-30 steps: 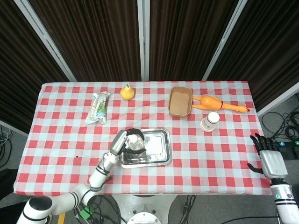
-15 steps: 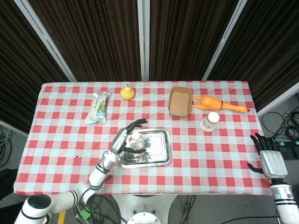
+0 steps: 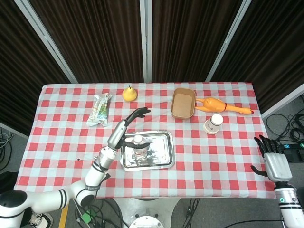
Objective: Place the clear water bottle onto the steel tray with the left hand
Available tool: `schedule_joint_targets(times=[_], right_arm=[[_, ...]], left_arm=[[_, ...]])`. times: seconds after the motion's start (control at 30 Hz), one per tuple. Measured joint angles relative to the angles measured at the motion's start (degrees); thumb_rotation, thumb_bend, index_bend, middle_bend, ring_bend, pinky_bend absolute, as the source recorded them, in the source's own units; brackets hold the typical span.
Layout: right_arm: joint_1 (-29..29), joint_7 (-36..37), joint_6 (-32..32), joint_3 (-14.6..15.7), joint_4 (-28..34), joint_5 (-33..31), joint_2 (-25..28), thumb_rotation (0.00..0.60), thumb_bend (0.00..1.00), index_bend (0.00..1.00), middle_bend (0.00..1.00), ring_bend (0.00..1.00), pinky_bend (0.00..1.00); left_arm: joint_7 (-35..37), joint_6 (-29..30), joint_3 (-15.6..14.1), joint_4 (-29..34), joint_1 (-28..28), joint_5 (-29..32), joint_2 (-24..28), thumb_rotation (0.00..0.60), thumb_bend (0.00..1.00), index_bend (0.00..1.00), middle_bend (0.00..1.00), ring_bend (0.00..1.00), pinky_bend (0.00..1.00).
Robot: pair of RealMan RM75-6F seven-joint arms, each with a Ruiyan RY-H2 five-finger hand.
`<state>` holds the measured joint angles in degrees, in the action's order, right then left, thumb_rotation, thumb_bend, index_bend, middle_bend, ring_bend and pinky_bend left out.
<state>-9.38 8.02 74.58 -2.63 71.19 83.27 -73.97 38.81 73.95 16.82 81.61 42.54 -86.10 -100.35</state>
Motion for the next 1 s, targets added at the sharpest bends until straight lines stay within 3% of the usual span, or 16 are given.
schedule_joint_targets(times=[0.2,0.37,0.53,0.73,1.0], right_arm=[[0.2,0.0,0.7,0.2,0.4,0.6,0.1,0.600,0.11,0.00,0.00,0.00,0.00],[0.1,-0.1,0.8,0.2,0.5,0.8,0.1,0.600,0.11,0.00,0.00,0.00,0.00],[-0.1,-0.4,0.3,0.1,0.3,0.5,-0.1,0.600,0.11,0.00,0.00,0.00,0.00],[-0.2,-0.9,-0.1,0.3,-0.1,0.4,-0.8,0.600,0.11,0.00,0.00,0.00,0.00],[-0.1,-0.9,0.0,0.5,-0.4,0.6,-0.9,0.600,0.11,0.00,0.00,0.00,0.00]], left_arm=[[-6.9,-1.4,7.1,5.3,1.3,2.7,8.4,0.600,0.00,0.18,0.27,0.20,0.24],[-8.6,-2.9,8.1,0.4,1.3,4.1,12.9,0.600,0.07,0.24,0.28,0.20,0.24],[-8.6,-2.9,5.6,-5.4,-3.5,4.6,20.1,0.600,0.10,0.28,0.28,0.20,0.24],[-8.4,-1.7,1.2,-11.5,-9.8,5.6,24.2,0.600,0.10,0.28,0.28,0.20,0.24],[-17.4,2.3,-5.1,-10.9,-18.3,6.6,26.9,0.600,0.10,0.28,0.28,0.20,0.24]])
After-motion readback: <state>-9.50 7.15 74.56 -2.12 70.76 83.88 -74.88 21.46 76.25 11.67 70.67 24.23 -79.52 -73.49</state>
